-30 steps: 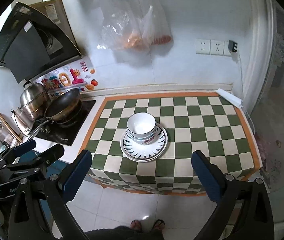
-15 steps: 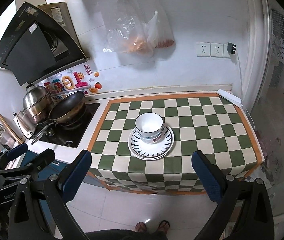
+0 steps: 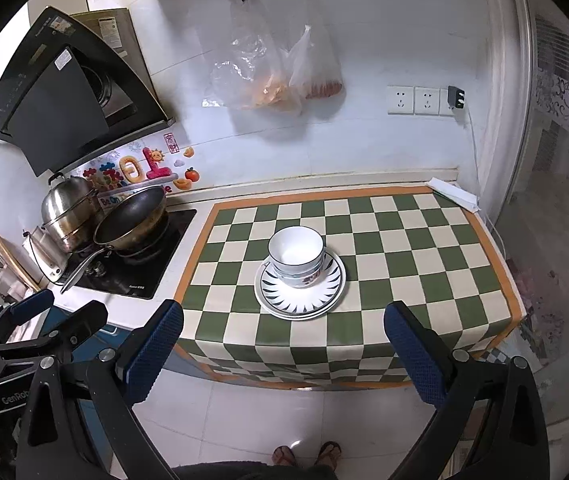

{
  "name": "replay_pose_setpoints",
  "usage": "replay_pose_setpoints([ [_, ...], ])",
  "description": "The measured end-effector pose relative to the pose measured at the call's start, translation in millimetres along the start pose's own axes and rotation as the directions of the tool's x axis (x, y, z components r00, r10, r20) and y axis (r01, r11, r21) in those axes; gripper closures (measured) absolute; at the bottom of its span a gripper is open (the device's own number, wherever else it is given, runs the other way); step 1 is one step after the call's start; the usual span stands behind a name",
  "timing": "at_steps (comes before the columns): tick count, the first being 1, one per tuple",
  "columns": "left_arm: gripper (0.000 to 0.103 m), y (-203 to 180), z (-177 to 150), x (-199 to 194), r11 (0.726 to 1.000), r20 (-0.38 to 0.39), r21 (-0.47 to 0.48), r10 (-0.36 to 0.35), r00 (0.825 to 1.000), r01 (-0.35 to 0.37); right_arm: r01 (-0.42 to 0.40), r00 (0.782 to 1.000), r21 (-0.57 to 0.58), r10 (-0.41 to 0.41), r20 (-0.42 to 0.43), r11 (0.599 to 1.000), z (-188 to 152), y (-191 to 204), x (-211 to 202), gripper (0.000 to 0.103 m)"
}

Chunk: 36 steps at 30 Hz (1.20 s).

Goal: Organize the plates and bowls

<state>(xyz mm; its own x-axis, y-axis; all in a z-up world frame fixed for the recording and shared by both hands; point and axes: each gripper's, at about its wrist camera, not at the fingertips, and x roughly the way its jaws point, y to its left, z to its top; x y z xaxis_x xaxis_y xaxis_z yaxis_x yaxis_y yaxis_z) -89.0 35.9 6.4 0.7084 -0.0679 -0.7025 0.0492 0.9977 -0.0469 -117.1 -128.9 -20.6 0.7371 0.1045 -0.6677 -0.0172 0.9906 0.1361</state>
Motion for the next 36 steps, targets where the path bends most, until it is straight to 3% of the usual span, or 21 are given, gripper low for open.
replay_pose_setpoints([
  [36, 0.000, 7, 15, 5, 0.999, -0.004, -0.002, -0.035, 0.999, 0.035, 0.036, 0.999, 0.013, -0.036, 0.010, 0.999, 4, -1, 2, 0.001],
])
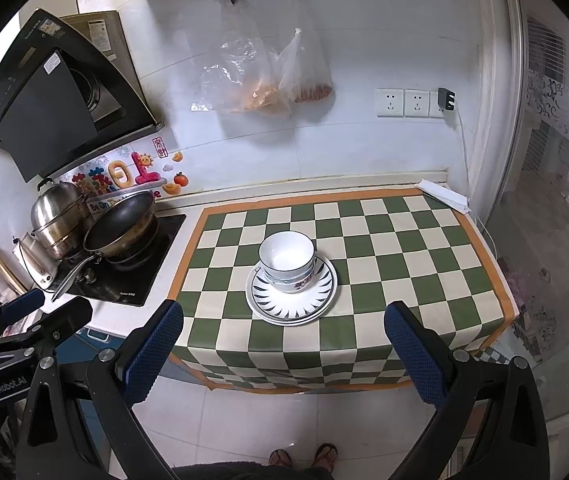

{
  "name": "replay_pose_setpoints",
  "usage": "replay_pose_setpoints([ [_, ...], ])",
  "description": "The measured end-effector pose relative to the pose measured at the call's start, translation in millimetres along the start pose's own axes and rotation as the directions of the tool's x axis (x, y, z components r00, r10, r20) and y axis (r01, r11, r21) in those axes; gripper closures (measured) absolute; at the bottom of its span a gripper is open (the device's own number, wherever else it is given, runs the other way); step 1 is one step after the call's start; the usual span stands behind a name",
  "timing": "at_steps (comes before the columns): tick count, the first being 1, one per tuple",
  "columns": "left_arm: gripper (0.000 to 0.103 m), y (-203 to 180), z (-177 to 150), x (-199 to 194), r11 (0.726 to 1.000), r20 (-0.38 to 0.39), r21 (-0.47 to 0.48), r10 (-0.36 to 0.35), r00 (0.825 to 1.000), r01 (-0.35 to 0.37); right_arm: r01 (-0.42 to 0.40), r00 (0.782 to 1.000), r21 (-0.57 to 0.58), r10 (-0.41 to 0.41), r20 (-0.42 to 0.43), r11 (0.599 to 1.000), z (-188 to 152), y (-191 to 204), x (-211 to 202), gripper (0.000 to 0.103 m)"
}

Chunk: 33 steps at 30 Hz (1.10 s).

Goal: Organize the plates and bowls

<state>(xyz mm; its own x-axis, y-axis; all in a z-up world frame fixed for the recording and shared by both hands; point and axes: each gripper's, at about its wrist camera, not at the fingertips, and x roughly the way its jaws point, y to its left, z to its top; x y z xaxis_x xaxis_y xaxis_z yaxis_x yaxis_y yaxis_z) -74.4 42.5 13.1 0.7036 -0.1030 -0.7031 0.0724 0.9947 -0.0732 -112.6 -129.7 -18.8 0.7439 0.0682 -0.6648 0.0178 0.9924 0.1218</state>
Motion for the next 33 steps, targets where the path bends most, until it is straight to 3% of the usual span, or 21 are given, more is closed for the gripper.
replay_pose_setpoints([
  [33, 0.000, 8, 3, 10, 1.000, -0.006, 0.003, 0.000, 1.000, 0.000, -0.004, 1.000, 0.014, 0.005, -0.015, 1.000, 0, 1, 12, 0.000],
])
